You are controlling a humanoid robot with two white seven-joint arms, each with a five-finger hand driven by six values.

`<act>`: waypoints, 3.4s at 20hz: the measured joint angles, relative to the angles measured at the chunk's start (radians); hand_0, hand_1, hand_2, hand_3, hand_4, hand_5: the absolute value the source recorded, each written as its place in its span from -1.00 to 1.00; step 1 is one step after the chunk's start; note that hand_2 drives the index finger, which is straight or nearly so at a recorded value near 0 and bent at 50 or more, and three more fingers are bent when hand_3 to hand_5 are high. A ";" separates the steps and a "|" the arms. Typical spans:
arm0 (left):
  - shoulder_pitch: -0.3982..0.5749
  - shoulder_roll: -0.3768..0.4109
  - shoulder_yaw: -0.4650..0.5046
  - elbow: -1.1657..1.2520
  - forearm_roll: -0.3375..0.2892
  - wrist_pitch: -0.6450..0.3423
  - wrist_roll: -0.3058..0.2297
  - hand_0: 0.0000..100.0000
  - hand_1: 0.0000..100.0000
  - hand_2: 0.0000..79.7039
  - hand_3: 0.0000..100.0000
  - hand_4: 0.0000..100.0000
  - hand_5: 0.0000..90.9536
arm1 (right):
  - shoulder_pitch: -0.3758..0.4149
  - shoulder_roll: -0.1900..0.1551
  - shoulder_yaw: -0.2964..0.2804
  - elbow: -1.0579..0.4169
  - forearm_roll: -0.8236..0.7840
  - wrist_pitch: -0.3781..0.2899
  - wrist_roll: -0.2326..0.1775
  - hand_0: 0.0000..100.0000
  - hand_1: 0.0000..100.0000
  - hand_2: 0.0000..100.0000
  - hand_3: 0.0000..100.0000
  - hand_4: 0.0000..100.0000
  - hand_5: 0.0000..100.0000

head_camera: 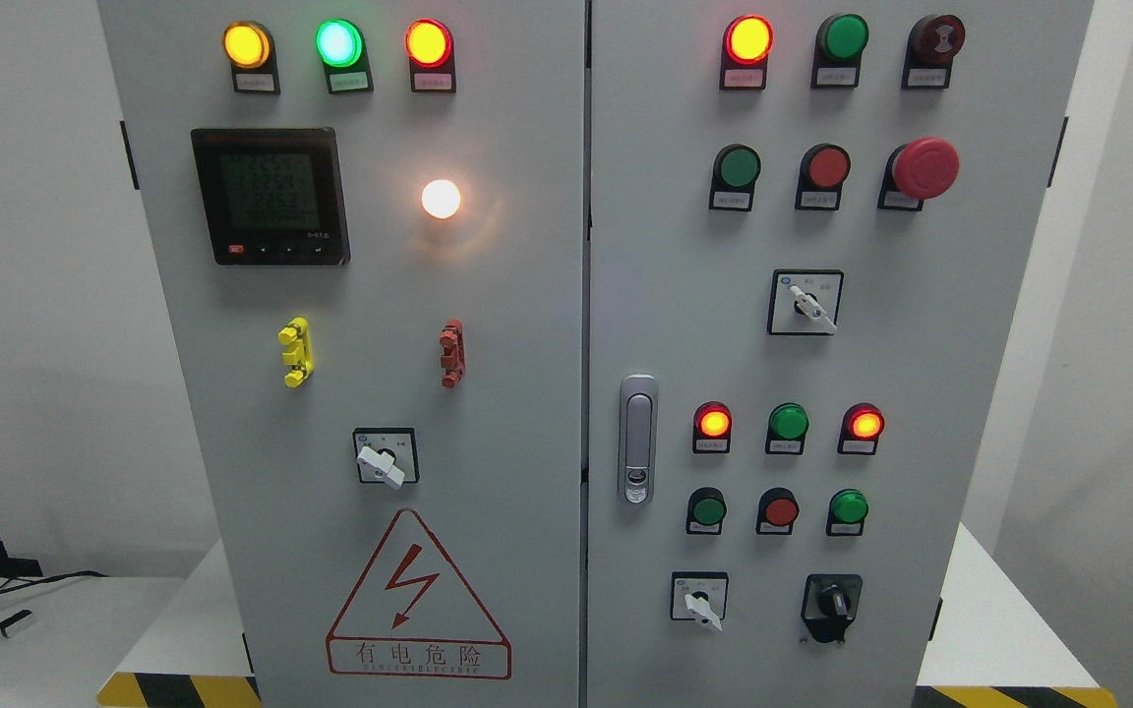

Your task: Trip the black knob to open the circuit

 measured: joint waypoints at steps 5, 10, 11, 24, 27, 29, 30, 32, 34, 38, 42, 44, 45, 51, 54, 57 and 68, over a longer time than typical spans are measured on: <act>0.000 0.000 0.000 0.000 0.000 0.000 0.000 -0.76 -0.22 -1.00 -1.00 -1.00 -1.00 | -0.036 0.018 0.033 0.020 0.039 0.002 -0.016 -0.42 0.60 -0.07 1.00 1.00 0.92; 0.000 0.000 0.000 0.000 0.000 0.000 0.000 -0.76 -0.22 -1.00 -1.00 -1.00 -1.00 | -0.094 0.047 0.066 0.043 0.093 0.011 -0.019 -0.44 0.61 -0.08 1.00 1.00 0.92; 0.000 0.000 0.000 0.000 0.000 0.000 0.000 -0.76 -0.22 -1.00 -1.00 -1.00 -1.00 | -0.105 0.053 0.071 0.048 0.103 0.012 -0.019 -0.44 0.61 -0.09 1.00 1.00 0.92; 0.000 0.000 0.000 0.000 0.000 0.000 0.000 -0.76 -0.22 -1.00 -1.00 -1.00 -1.00 | -0.212 0.098 0.141 0.120 0.153 0.015 -0.020 -0.43 0.61 -0.10 1.00 1.00 0.92; 0.000 0.000 0.000 0.000 0.000 0.000 0.000 -0.76 -0.22 -1.00 -1.00 -1.00 -1.00 | -0.227 0.104 0.149 0.133 0.155 0.016 -0.020 -0.42 0.61 -0.10 1.00 1.00 0.92; 0.000 0.000 0.000 0.000 0.000 0.000 0.000 -0.76 -0.22 -1.00 -1.00 -1.00 -1.00 | -0.233 0.108 0.154 0.139 0.156 0.016 -0.020 -0.42 0.61 -0.10 1.00 1.00 0.92; 0.000 0.000 0.000 0.000 0.000 0.000 0.000 -0.76 -0.22 -1.00 -1.00 -1.00 -1.00 | -0.236 0.109 0.156 0.142 0.157 0.016 -0.020 -0.42 0.61 -0.11 1.00 1.00 0.92; 0.000 0.000 0.000 0.000 0.000 0.000 0.000 -0.76 -0.22 -1.00 -1.00 -1.00 -1.00 | -0.242 0.112 0.159 0.147 0.157 0.016 -0.020 -0.42 0.61 -0.11 1.00 1.00 0.92; 0.000 0.000 0.000 0.000 0.000 0.000 0.000 -0.76 -0.22 -1.00 -1.00 -1.00 -1.00 | -0.248 0.114 0.161 0.151 0.157 0.020 -0.021 -0.42 0.61 -0.11 1.00 1.00 0.92; 0.000 0.000 0.000 0.000 0.000 0.000 0.000 -0.76 -0.22 -1.00 -1.00 -1.00 -1.00 | -0.261 0.118 0.166 0.157 0.157 0.027 -0.023 -0.41 0.61 -0.11 1.00 1.00 0.92; 0.000 0.000 0.000 0.000 0.000 0.000 0.000 -0.76 -0.22 -1.00 -1.00 -1.00 -1.00 | -0.269 0.120 0.168 0.162 0.157 0.030 -0.023 -0.40 0.61 -0.11 1.00 1.00 0.92; 0.000 0.000 0.000 0.000 0.000 0.000 0.000 -0.76 -0.22 -1.00 -1.00 -1.00 -1.00 | -0.271 0.121 0.169 0.164 0.157 0.030 -0.023 -0.40 0.60 -0.11 1.00 1.00 0.92; 0.000 0.000 0.000 0.000 0.000 0.000 0.000 -0.76 -0.22 -1.00 -1.00 -1.00 -1.00 | -0.273 0.121 0.170 0.164 0.157 0.030 -0.023 -0.40 0.60 -0.11 1.00 1.00 0.92; 0.000 0.000 0.000 0.000 0.000 0.000 0.000 -0.76 -0.22 -1.00 -1.00 -1.00 -1.00 | -0.282 0.122 0.172 0.170 0.158 0.030 -0.020 -0.39 0.60 -0.11 1.00 1.00 0.92; 0.000 0.000 0.000 0.000 0.000 0.000 0.000 -0.76 -0.22 -1.00 -1.00 -1.00 -1.00 | -0.290 0.123 0.173 0.172 0.158 0.032 -0.020 -0.38 0.60 -0.11 1.00 1.00 0.92; 0.000 0.000 0.000 0.000 0.000 0.000 0.000 -0.76 -0.22 -1.00 -1.00 -1.00 -1.00 | -0.299 0.123 0.173 0.176 0.158 0.036 -0.020 -0.38 0.60 -0.12 1.00 1.00 0.92; 0.000 0.000 0.000 0.000 0.000 0.000 0.000 -0.76 -0.22 -1.00 -1.00 -1.00 -1.00 | -0.345 0.122 0.174 0.214 0.159 0.036 -0.012 -0.36 0.60 -0.12 1.00 1.00 0.92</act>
